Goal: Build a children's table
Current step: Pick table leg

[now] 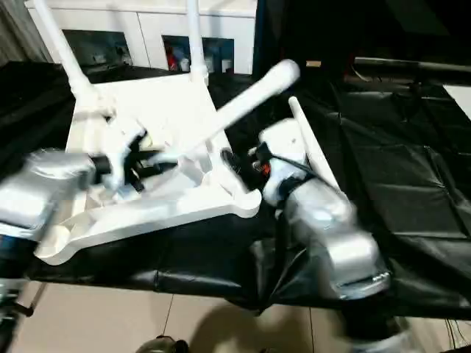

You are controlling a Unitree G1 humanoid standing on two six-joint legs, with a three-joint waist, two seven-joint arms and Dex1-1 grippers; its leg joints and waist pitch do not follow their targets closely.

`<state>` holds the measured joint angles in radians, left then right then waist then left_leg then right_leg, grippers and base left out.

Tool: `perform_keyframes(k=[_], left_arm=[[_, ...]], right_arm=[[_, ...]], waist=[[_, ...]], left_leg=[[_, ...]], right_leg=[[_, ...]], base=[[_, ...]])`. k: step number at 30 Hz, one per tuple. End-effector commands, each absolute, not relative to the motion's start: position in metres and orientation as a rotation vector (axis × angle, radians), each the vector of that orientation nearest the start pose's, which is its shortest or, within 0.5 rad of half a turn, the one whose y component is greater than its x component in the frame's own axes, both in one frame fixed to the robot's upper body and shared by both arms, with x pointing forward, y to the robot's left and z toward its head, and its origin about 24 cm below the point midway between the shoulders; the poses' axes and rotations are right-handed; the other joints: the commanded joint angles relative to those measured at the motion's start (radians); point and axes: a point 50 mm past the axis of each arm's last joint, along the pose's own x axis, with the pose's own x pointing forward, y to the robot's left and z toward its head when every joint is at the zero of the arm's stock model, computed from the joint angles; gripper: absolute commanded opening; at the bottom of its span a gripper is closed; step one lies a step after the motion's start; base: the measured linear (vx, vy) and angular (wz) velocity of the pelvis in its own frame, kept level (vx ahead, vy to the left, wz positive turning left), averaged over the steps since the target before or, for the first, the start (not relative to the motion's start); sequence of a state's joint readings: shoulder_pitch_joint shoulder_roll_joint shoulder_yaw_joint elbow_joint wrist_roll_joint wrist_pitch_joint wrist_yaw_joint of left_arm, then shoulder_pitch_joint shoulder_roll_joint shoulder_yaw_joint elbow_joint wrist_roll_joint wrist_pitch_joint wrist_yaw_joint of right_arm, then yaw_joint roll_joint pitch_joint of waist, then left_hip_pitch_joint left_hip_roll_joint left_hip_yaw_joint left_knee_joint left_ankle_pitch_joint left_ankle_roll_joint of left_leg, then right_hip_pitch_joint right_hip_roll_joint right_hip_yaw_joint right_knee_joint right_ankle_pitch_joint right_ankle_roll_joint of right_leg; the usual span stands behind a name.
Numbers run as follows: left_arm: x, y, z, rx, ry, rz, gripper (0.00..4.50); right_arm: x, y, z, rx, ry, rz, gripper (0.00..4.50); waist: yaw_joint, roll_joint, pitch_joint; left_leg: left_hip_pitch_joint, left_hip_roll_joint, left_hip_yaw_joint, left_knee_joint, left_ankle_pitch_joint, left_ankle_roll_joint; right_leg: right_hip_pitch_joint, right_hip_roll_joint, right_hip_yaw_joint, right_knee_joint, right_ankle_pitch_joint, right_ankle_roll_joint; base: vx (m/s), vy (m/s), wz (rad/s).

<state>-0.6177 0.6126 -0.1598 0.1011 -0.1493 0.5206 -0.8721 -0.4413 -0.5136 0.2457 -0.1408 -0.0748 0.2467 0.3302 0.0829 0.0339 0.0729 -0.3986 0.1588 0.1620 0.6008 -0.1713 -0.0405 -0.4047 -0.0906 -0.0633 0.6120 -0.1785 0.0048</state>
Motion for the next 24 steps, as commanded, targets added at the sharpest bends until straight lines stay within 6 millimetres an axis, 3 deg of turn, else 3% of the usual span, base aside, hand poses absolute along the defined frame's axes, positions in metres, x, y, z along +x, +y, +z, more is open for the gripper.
perform_keyframes(k=[1,2,3,4,10,14,17,20,22,24], left_arm=[[0.322,0.180,0.164,0.552,0.241,-0.929,1.50],[0.317,0.184,0.167,0.580,0.264,-0.971,1.49],[0.316,0.185,0.167,0.585,0.270,-0.979,1.49],[0.313,0.187,0.170,0.614,0.266,-0.994,1.49],[0.303,0.184,0.176,0.623,0.261,-1.086,1.49],[0.298,0.180,0.183,0.629,0.246,-1.151,1.48],[0.295,0.180,0.189,0.656,0.245,-1.178,1.48],[0.295,0.181,0.194,0.664,0.238,-1.174,1.48],[0.295,0.181,0.197,0.668,0.228,-1.174,1.48],[0.295,0.182,0.199,0.667,0.223,-1.173,1.48]], right_arm=[[0.312,-0.142,0.154,-0.928,-0.255,0.488,4.50],[0.317,-0.148,0.156,-1.116,-0.307,0.438,4.50],[0.318,-0.149,0.157,-1.152,-0.317,0.429,4.50],[0.322,-0.155,0.157,-1.208,-0.312,0.418,4.50],[0.333,-0.165,0.158,-1.319,-0.315,0.400,4.50],[0.343,-0.171,0.141,-1.414,-0.256,0.439,4.50],[0.349,-0.171,0.135,-1.403,-0.248,0.445,4.14],[0.350,-0.170,0.135,-1.376,-0.248,0.465,4.08],[0.350,-0.170,0.134,-1.368,-0.247,0.481,3.71],[0.351,-0.170,0.134,-1.370,-0.251,0.488,3.68]], waist=[[-0.003,-0.011,-0.067],[-0.005,-0.011,-0.066],[-0.005,-0.011,-0.068],[-0.010,-0.014,-0.065],[-0.013,-0.010,-0.069],[-0.017,-0.010,-0.067],[-0.021,-0.015,-0.069],[-0.026,-0.015,-0.068],[-0.027,-0.015,-0.069],[-0.029,-0.014,-0.070]], left_leg=[[0.024,0.051,-0.013,-0.079,-0.214,-0.032],[0.024,0.050,-0.012,-0.078,-0.208,-0.030],[0.024,0.052,-0.014,-0.078,-0.193,-0.034],[0.024,0.050,-0.007,-0.073,-0.179,-0.013],[0.025,0.054,-0.004,-0.067,-0.160,0.027],[0.026,0.053,-0.001,-0.065,-0.181,0.023],[0.023,0.053,0.000,-0.063,-0.187,0.023],[0.022,0.054,-0.001,-0.064,-0.192,0.020],[0.023,0.054,-0.001,-0.063,-0.190,0.020],[0.023,0.054,0.000,-0.062,-0.185,0.023]], right_leg=[[0.044,-0.059,0.048,-0.070,-0.256,-0.156],[0.044,-0.057,0.047,-0.067,-0.250,-0.162],[0.044,-0.057,0.045,-0.063,-0.239,-0.170],[0.044,-0.055,0.050,-0.063,-0.200,-0.189],[0.048,-0.049,0.046,-0.051,-0.114,-0.240],[0.049,-0.051,0.046,-0.054,-0.132,-0.265],[0.051,-0.050,0.046,-0.053,-0.140,-0.255],[0.053,-0.048,0.046,-0.054,-0.156,-0.250],[0.053,-0.048,0.046,-0.052,-0.149,-0.251],[0.051,-0.047,0.046,-0.051,-0.140,-0.257]], base=[[0.000,0.000,0.00],[0.000,0.000,0.00],[0.000,0.000,0.00],[0.000,0.000,0.00],[0.000,0.000,0.00],[0.000,0.000,0.00],[0.000,0.000,0.00],[0.000,0.000,0.00],[0.000,0.000,0.00],[0.000,0.000,0.00]])
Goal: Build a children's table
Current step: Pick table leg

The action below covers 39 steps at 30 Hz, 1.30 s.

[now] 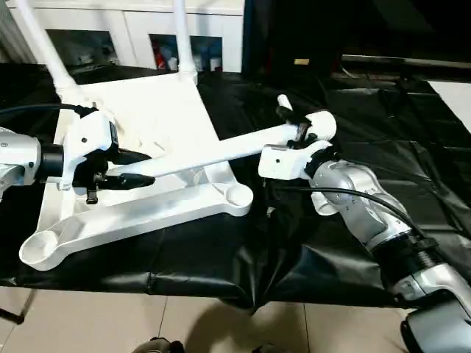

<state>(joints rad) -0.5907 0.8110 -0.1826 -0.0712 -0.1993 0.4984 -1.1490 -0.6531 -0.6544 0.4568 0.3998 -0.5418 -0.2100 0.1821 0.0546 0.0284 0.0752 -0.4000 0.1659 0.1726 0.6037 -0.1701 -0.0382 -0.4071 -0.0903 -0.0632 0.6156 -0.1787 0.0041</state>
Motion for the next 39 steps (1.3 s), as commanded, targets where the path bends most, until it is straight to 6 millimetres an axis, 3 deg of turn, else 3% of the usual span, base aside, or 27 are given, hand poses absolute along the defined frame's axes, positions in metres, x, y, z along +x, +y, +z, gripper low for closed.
perform_keyframes(k=[1,6,13,15,18,22,28,30,31,33,34,36,37,38,39], left_arm=[[0.295,0.182,0.200,0.670,0.221,-1.172,1.48],[0.295,0.184,0.201,0.683,0.218,-1.166,1.48],[0.296,0.187,0.206,0.699,0.205,-1.150,1.48],[0.295,0.188,0.206,0.665,0.218,-1.152,2.04],[0.296,0.189,0.209,0.631,0.201,-1.156,2.25],[0.302,0.193,0.229,0.661,0.036,-1.104,2.63],[0.309,0.212,0.278,0.408,-0.240,-1.002,2.63],[0.321,0.236,0.300,0.191,-0.383,-0.798,2.63],[0.334,0.264,0.308,-0.047,-0.460,-0.571,2.63],[0.341,0.280,0.301,-0.180,-0.461,-0.433,2.63],[0.343,0.280,0.287,-0.199,-0.428,-0.429,2.63],[0.343,0.277,0.276,-0.198,-0.400,-0.443,2.63],[0.343,0.268,0.264,-0.204,-0.363,-0.495,2.63],[0.343,0.258,0.253,-0.216,-0.321,-0.562,2.63],[0.341,0.245,0.244,-0.206,-0.275,-0.636,2.63]], right_arm=[[0.351,-0.170,0.133,-1.371,-0.254,0.493,3.59],[0.352,-0.173,0.131,-1.364,-0.251,0.506,3.13],[0.351,-0.173,0.126,-1.319,-0.228,0.543,2.39],[0.349,-0.173,0.124,-1.302,-0.225,0.547,2.33],[0.348,-0.173,0.123,-1.268,-0.220,0.543,2.20],[0.348,-0.176,0.119,-1.195,-0.193,0.542,2.00],[0.348,-0.181,0.117,-1.060,-0.157,0.511,1.89],[0.351,-0.180,0.118,-0.860,-0.117,0.473,1.88],[0.352,-0.175,0.121,-0.595,-0.097,0.479,1.88],[0.351,-0.171,0.124,-0.411,-0.100,0.497,1.87],[0.350,-0.168,0.125,-0.287,-0.094,0.503,1.87],[0.350,-0.166,0.126,-0.200,-0.087,0.506,1.87],[0.348,-0.162,0.127,-0.099,-0.082,0.540,1.87],[0.346,-0.158,0.129,-0.006,-0.078,0.584,1.86],[0.343,-0.152,0.130,0.065,-0.070,0.643,1.86]], waist=[[0.000,-0.010,-0.073],[0.001,-0.011,-0.077],[0.000,-0.011,-0.073],[0.000,-0.008,-0.072],[0.002,-0.006,-0.073],[-0.001,-0.008,-0.073],[-0.002,-0.008,-0.076],[-0.007,-0.012,-0.073],[-0.007,-0.011,-0.075],[-0.011,-0.017,-0.073],[-0.011,-0.017,-0.071],[-0.010,-0.011,-0.069],[-0.008,-0.010,-0.071],[-0.006,-0.012,-0.074],[0.000,-0.008,-0.072]], left_leg=[[0.025,0.047,-0.010,-0.064,-0.187,0.021],[0.025,0.047,-0.009,-0.062,-0.173,0.025],[0.025,0.048,-0.009,-0.062,-0.186,0.027],[0.025,0.047,-0.010,-0.062,-0.185,0.027],[0.028,0.046,-0.008,-0.062,-0.192,0.024],[0.024,0.047,-0.010,-0.063,-0.210,0.020],[0.025,0.042,-0.008,-0.060,-0.215,0.015],[0.025,0.037,-0.005,-0.055,-0.236,0.028],[0.025,0.039,-0.008,-0.054,-0.256,0.031],[0.021,0.039,-0.012,-0.056,-0.273,0.033],[0.022,0.039,-0.012,-0.057,-0.271,0.036],[0.028,0.050,-0.015,-0.065,-0.268,0.034],[0.029,0.051,-0.013,-0.065,-0.255,0.024],[0.032,0.053,-0.013,-0.066,-0.242,0.029],[0.032,0.059,-0.013,-0.068,-0.235,0.044]], right_leg=[[0.054,-0.047,0.046,-0.055,-0.143,-0.258],[0.056,-0.046,0.046,-0.052,-0.121,-0.261],[0.054,-0.046,0.046,-0.053,-0.133,-0.261],[0.053,-0.046,0.047,-0.052,-0.131,-0.262],[0.052,-0.046,0.047,-0.053,-0.128,-0.272],[0.057,-0.045,0.045,-0.054,-0.131,-0.266],[0.057,-0.043,0.044,-0.050,-0.116,-0.285],[0.054,-0.040,0.044,-0.054,-0.126,-0.292],[0.055,-0.042,0.041,-0.052,-0.145,-0.295],[0.059,-0.043,0.037,-0.054,-0.181,-0.280],[0.059,-0.044,0.038,-0.057,-0.191,-0.274],[0.050,-0.048,0.041,-0.063,-0.228,-0.263],[0.046,-0.045,0.041,-0.061,-0.212,-0.263],[0.048,-0.047,0.043,-0.059,-0.185,-0.269],[0.047,-0.051,0.043,-0.057,-0.154,-0.282]], base=[[0.000,0.000,0.00],[0.000,0.000,0.00],[0.000,0.000,0.00],[0.000,0.000,0.00],[0.000,0.000,0.00],[0.000,0.000,0.00],[0.000,0.000,0.00],[0.000,0.000,0.00],[0.000,0.000,0.00],[0.000,0.000,0.00],[0.000,0.000,0.00],[0.000,0.000,0.00],[0.000,0.000,0.00],[0.000,0.000,0.00],[0.000,0.000,0.00]])
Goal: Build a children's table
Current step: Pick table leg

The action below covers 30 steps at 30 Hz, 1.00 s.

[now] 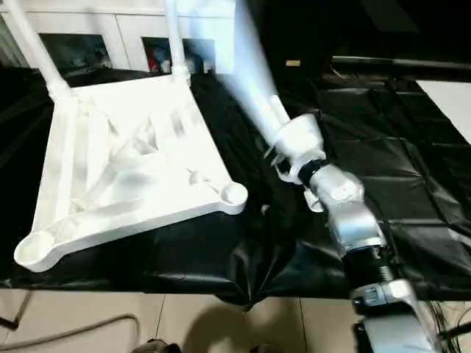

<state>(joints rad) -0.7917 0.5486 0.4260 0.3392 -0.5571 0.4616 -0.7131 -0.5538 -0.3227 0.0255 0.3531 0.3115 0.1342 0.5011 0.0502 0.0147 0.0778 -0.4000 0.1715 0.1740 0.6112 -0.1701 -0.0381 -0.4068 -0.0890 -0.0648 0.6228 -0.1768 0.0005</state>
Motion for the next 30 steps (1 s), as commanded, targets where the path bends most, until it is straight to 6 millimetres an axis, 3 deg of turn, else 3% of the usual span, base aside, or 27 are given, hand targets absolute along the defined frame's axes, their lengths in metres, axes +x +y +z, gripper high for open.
perform_keyframes(k=[1,3,4,5,6,8,9,10,11,12,14,16,18,25,30], left_arm=[[0.336,0.226,0.233,-0.161,-0.214,-0.756,2.63],[0.326,0.191,0.210,-0.121,-0.066,-0.975,2.63],[0.323,0.177,0.202,-0.128,-0.019,-1.045,2.91],[0.323,0.167,0.199,-0.151,0.007,-1.081,2.91],[0.323,0.158,0.199,-0.187,0.021,-1.107,2.98],[0.322,0.146,0.202,-0.236,0.017,-1.157,2.98],[0.321,0.138,0.206,-0.278,0.013,-1.185,3.09],[0.320,0.128,0.210,-0.332,0.011,-1.230,3.27],[0.319,0.120,0.214,-0.376,0.012,-1.271,3.36],[0.318,0.116,0.216,-0.402,0.014,-1.295,3.36],[0.318,0.107,0.217,-0.440,0.031,-1.332,3.51],[0.314,0.100,0.217,-0.450,0.043,-1.386,3.79],[0.310,0.095,0.217,-0.466,0.052,-1.426,3.82],[0.305,0.084,0.212,-0.474,0.099,-1.436,4.24],[0.310,0.077,0.209,-0.407,0.096,-1.330,4.49]], right_arm=[[0.340,-0.146,0.131,0.129,-0.052,0.718,1.86],[0.329,-0.136,0.129,0.233,0.012,0.911,1.86],[0.322,-0.133,0.127,0.283,0.040,1.026,1.86],[0.316,-0.132,0.126,0.319,0.061,1.109,1.86],[0.312,-0.132,0.126,0.357,0.088,1.176,1.86],[0.308,-0.133,0.126,0.387,0.115,1.240,1.86],[0.305,-0.134,0.127,0.409,0.133,1.274,1.86],[0.303,-0.136,0.129,0.439,0.146,1.314,1.86],[0.302,-0.137,0.131,0.463,0.153,1.337,1.86],[0.301,-0.137,0.133,0.482,0.158,1.348,1.86],[0.297,-0.137,0.136,0.496,0.169,1.390,1.86],[0.294,-0.136,0.139,0.505,0.183,1.422,1.86],[0.294,-0.136,0.140,0.502,0.204,1.438,1.86],[0.294,-0.135,0.138,0.451,0.259,1.445,1.86],[0.309,-0.126,0.136,0.297,0.213,1.266,1.86]], waist=[[0.011,0.006,-0.077],[0.020,0.006,-0.079],[0.026,0.007,-0.075],[0.032,0.003,-0.075],[0.038,-0.007,-0.072],[0.047,-0.010,-0.072],[0.045,-0.015,-0.069],[0.046,-0.022,-0.066],[0.048,-0.021,-0.066],[0.046,-0.030,-0.065],[0.044,-0.034,-0.062],[0.042,-0.036,-0.065],[0.040,-0.035,-0.065],[0.043,-0.034,-0.071],[0.040,-0.032,-0.074]], left_leg=[[0.033,0.055,-0.016,-0.078,-0.225,0.046],[0.037,0.059,-0.015,-0.078,-0.208,0.046],[0.036,0.059,-0.012,-0.079,-0.215,0.047],[0.034,0.058,-0.010,-0.077,-0.213,0.047],[0.031,0.056,-0.008,-0.079,-0.213,0.044],[0.031,0.053,-0.006,-0.076,-0.213,0.038],[0.026,0.051,-0.007,-0.077,-0.217,0.028],[0.027,0.049,-0.005,-0.076,-0.221,0.023],[0.028,0.050,-0.006,-0.076,-0.222,0.020],[0.024,0.048,-0.006,-0.075,-0.213,0.019],[0.022,0.048,-0.006,-0.076,-0.206,0.020],[0.019,0.047,-0.008,-0.075,-0.187,0.019],[0.019,0.047,-0.008,-0.076,-0.180,0.019],[0.022,0.051,-0.007,-0.074,-0.143,0.022],[0.022,0.050,-0.006,-0.074,-0.121,0.013]], right_leg=[[0.047,-0.049,0.042,-0.061,-0.141,-0.278],[0.045,-0.048,0.042,-0.053,-0.096,-0.291],[0.044,-0.046,0.041,-0.054,-0.076,-0.299],[0.044,-0.047,0.040,-0.052,-0.069,-0.302],[0.045,-0.049,0.041,-0.054,-0.073,-0.301],[0.048,-0.056,0.042,-0.056,-0.105,-0.301],[0.053,-0.059,0.043,-0.059,-0.142,-0.291],[0.050,-0.061,0.044,-0.065,-0.183,-0.283],[0.050,-0.065,0.045,-0.068,-0.207,-0.275],[0.052,-0.065,0.045,-0.071,-0.238,-0.264],[0.051,-0.064,0.045,-0.077,-0.276,-0.241],[0.053,-0.064,0.044,-0.080,-0.305,-0.212],[0.051,-0.063,0.043,-0.083,-0.311,-0.205],[0.050,-0.059,0.041,-0.073,-0.217,-0.231],[0.048,-0.058,0.041,-0.072,-0.189,-0.231]], base=[[0.000,0.000,0.00],[0.000,0.000,0.00],[0.000,0.000,0.00],[0.000,0.000,0.00],[0.000,0.000,0.00],[0.000,0.000,0.00],[0.000,0.000,0.00],[0.000,0.000,0.00],[0.000,0.000,0.00],[0.000,0.000,0.00],[0.000,0.000,0.00],[0.000,0.000,0.00],[0.000,0.000,0.00],[0.000,0.000,0.00],[0.000,0.000,0.00]])
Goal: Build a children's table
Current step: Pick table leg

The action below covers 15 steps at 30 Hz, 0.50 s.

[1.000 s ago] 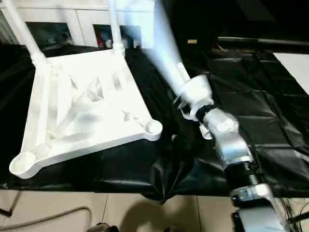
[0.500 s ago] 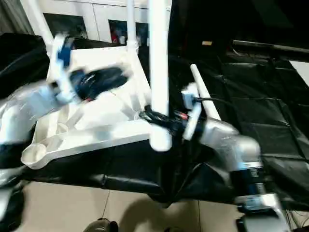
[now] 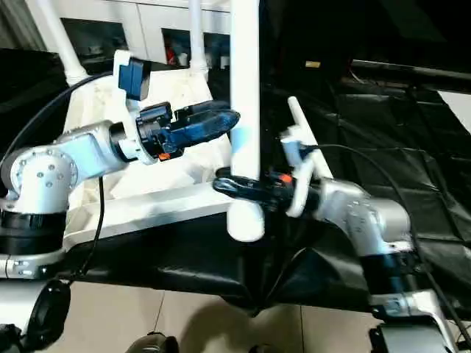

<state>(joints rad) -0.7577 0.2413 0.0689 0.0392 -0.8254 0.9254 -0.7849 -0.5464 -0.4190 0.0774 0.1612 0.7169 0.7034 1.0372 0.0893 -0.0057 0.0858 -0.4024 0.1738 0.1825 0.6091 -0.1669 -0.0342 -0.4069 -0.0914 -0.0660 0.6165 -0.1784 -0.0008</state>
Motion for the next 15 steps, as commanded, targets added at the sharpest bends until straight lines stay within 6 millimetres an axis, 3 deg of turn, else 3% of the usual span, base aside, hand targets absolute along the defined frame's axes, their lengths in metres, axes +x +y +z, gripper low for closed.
perform_keyframes(k=[1,8,11,12,15], left_arm=[[0.315,0.075,0.207,-0.391,0.095,-1.248,4.50],[0.341,0.077,0.197,-0.363,0.093,-0.905,4.50],[0.351,0.083,0.190,-0.386,0.106,-0.761,4.50],[0.354,0.085,0.189,-0.408,0.107,-0.712,4.16],[0.363,0.093,0.188,-0.479,0.081,-0.566,4.10]], right_arm=[[0.314,-0.121,0.137,0.245,0.177,1.206,1.86],[0.323,-0.093,0.143,0.153,0.064,0.991,1.86],[0.331,-0.084,0.143,0.086,0.016,0.799,1.86],[0.333,-0.082,0.142,0.059,0.005,0.739,1.86],[0.336,-0.075,0.138,-0.034,-0.049,0.608,1.86]], waist=[[0.000,-0.013,-0.081],[-0.001,-0.010,-0.083],[-0.004,-0.007,-0.082],[-0.004,-0.007,-0.083],[-0.006,-0.007,-0.081]], left_leg=[[0.024,0.050,-0.014,-0.073,-0.134,-0.002],[0.025,0.046,-0.017,-0.076,-0.137,-0.006],[0.026,0.045,-0.017,-0.078,-0.133,-0.023],[0.027,0.045,-0.017,-0.078,-0.131,-0.026],[0.028,0.042,-0.014,-0.078,-0.128,-0.030]], right_leg=[[0.048,-0.059,0.043,-0.067,-0.200,-0.223],[0.051,-0.053,0.043,-0.068,-0.176,-0.191],[0.047,-0.053,0.043,-0.067,-0.166,-0.186],[0.049,-0.052,0.043,-0.066,-0.153,-0.187],[0.046,-0.050,0.044,-0.068,-0.131,-0.190]], base=[[0.000,0.000,0.00],[0.000,0.000,0.00],[0.000,0.000,0.00],[0.000,0.000,0.00],[0.000,0.000,0.00]])
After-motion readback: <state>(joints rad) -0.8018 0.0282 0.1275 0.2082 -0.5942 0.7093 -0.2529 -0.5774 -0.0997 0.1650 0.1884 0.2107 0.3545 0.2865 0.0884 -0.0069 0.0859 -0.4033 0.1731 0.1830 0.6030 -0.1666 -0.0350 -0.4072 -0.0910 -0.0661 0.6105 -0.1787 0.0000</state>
